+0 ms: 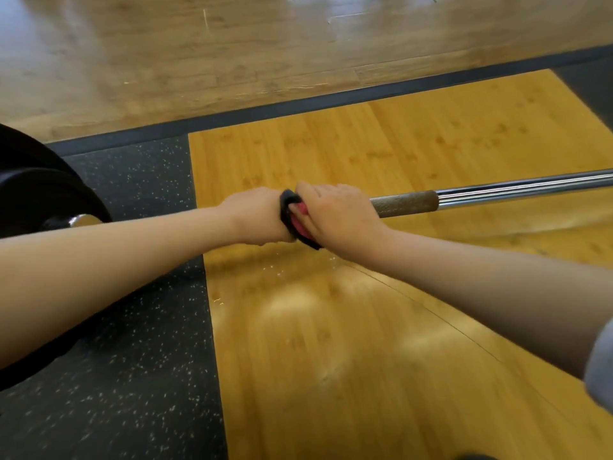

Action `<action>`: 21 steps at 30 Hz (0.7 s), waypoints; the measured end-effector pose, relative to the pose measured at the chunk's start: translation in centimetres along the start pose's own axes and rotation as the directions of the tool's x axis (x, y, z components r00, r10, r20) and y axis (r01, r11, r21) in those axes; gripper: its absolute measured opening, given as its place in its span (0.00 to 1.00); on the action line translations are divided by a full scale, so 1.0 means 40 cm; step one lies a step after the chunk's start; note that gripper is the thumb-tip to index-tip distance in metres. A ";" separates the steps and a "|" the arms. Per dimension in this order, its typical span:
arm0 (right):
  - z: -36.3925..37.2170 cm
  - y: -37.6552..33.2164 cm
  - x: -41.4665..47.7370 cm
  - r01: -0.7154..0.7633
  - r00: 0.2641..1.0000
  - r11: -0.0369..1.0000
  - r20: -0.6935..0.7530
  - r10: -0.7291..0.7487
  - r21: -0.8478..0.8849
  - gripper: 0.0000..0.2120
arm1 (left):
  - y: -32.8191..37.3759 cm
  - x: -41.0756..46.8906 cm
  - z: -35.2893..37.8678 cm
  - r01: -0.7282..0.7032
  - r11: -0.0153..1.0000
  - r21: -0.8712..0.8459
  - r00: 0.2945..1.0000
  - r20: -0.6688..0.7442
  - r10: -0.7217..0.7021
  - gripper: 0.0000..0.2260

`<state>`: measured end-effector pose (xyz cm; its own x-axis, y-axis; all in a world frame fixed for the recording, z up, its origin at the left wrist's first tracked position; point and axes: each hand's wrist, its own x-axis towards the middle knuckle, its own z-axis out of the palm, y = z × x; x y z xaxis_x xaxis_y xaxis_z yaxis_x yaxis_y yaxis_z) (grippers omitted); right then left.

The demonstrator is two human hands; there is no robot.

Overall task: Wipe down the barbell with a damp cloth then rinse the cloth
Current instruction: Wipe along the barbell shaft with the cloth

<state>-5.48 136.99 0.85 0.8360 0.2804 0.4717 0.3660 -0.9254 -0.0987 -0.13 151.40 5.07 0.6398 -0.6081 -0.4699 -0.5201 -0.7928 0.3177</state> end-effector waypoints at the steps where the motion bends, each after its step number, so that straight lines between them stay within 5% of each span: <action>1: -0.009 0.016 -0.005 0.033 0.999 0.999 0.027 -0.033 0.015 0.16 | 0.003 -0.012 0.014 0.012 0.989 0.148 0.994 -0.112 0.005 0.09; 5: -0.049 0.084 -0.040 0.002 0.993 1.000 0.117 -0.005 0.022 0.16 | 0.000 -0.037 0.065 0.019 0.922 0.387 0.945 -0.309 0.111 0.15; 12: -0.152 0.278 -0.151 -0.218 0.955 0.965 0.170 0.242 -0.148 0.24 | -0.014 -0.010 0.070 0.003 0.936 0.353 0.928 -0.350 0.129 0.11; 15: -0.135 0.234 -0.132 -0.242 0.956 0.965 0.147 0.255 -0.105 0.18 | -0.022 -0.005 0.071 -0.034 0.950 0.309 0.926 -0.348 0.147 0.08; 17: -0.111 0.169 -0.105 -0.203 0.973 0.977 0.103 0.209 -0.065 0.12 | -0.020 0.004 0.051 -0.035 0.969 0.244 0.967 -0.238 0.095 0.07; 19: -0.073 0.091 -0.070 -0.149 0.986 0.988 0.070 0.151 -0.037 0.11 | -0.016 0.024 0.013 -0.012 0.998 0.061 0.999 0.041 0.010 0.06; 21: -0.030 0.016 -0.032 -0.104 0.993 0.995 0.051 0.104 -0.005 0.13 | -0.010 0.042 -0.025 0.075 0.979 -0.189 0.937 0.349 -0.005 0.07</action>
<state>-6.81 135.72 1.24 0.8891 0.1955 0.4138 0.2753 -0.9508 -0.1422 1.71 150.67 4.98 0.4044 -0.5518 -0.7293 -0.3546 -0.8297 0.4311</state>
